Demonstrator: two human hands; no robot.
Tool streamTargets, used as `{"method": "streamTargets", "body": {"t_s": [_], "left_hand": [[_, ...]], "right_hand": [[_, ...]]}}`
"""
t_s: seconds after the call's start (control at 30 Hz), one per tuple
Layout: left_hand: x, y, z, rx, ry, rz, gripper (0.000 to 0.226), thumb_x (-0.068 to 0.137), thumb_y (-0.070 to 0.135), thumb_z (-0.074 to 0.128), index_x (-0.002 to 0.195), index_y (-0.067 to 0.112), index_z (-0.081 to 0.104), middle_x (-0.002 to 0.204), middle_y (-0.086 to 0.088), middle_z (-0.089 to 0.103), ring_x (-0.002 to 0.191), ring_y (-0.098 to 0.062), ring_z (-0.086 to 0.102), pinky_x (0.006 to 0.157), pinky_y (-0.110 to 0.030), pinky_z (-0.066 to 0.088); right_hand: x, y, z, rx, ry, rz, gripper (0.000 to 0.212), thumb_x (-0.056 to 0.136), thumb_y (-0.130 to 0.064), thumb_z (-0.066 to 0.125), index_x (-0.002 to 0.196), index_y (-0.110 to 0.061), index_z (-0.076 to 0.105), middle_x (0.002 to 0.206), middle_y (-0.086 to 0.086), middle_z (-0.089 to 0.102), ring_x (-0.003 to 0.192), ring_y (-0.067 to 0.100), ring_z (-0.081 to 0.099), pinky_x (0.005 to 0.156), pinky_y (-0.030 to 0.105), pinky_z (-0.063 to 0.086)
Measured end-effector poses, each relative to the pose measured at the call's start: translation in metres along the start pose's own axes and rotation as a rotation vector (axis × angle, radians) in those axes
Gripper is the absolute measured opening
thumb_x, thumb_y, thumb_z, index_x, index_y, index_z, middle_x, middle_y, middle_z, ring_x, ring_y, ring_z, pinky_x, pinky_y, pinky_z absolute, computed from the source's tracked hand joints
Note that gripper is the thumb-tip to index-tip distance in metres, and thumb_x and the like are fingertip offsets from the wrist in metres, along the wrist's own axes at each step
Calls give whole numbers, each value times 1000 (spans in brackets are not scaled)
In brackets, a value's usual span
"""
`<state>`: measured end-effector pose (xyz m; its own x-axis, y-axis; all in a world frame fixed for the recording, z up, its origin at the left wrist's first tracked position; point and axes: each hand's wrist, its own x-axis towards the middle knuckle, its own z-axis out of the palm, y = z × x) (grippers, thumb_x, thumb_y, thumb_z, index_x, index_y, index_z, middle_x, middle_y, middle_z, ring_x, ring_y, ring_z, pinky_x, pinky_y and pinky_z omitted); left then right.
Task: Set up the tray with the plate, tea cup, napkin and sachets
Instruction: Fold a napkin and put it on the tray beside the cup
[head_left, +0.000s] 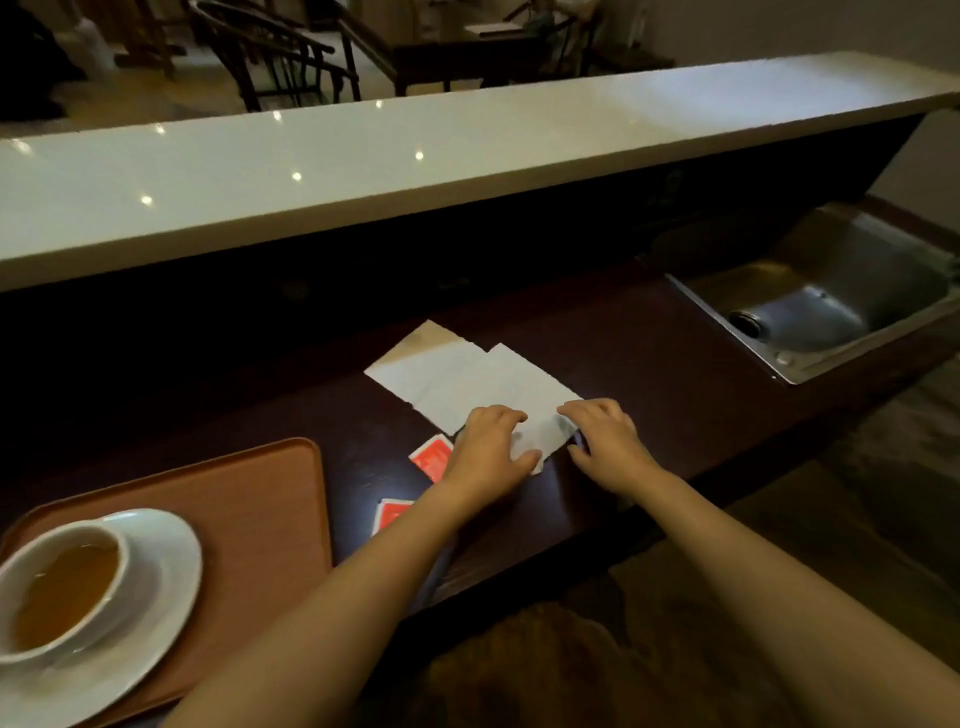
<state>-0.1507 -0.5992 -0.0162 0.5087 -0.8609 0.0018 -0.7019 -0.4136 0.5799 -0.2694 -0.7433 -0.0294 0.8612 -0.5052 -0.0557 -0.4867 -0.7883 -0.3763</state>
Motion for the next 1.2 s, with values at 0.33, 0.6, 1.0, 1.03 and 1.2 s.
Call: {"method": "streamTargets", "body": {"t_s": [0.33, 0.6, 1.0, 1.03, 1.2], "left_hand": [[38, 17, 64, 345, 194, -74, 25, 88, 31, 47, 104, 15, 58, 111, -5, 58, 103, -25, 48, 85, -37, 36], [45, 21, 33, -78, 303, -206, 18, 87, 20, 53, 91, 12, 70, 93, -6, 71, 87, -20, 57, 74, -25, 38], [55, -4, 2, 182, 575, -137, 31, 87, 21, 53, 116, 11, 56, 121, -9, 60, 113, -28, 51, 97, -38, 39], [53, -4, 9, 253, 481, -55, 33, 87, 22, 53, 118, 11, 56, 125, -10, 59, 116, -28, 51, 99, -39, 39], [56, -17, 36, 353, 131, -148, 49, 92, 37, 42, 137, 18, 38, 149, -3, 35, 138, -20, 26, 114, -31, 17]], "right_hand": [[44, 55, -6, -68, 58, -394, 17, 88, -19, 52, 102, -17, 61, 107, 1, 61, 104, 23, 47, 88, 33, 30], [71, 56, -25, 401, -41, -350, 24, 81, -8, 58, 101, -20, 63, 89, -14, 60, 93, 15, 54, 84, 26, 37], [165, 4, -9, 553, -233, -174, 27, 81, -8, 58, 108, -13, 62, 112, 10, 64, 103, 24, 58, 88, 35, 45], [164, 5, -6, 499, -190, -164, 33, 83, -10, 58, 115, -13, 58, 119, 11, 61, 108, 26, 55, 92, 35, 43], [121, 20, 2, 179, 16, -439, 44, 86, -18, 55, 129, -15, 48, 135, 7, 52, 124, 27, 41, 104, 43, 34]]}}
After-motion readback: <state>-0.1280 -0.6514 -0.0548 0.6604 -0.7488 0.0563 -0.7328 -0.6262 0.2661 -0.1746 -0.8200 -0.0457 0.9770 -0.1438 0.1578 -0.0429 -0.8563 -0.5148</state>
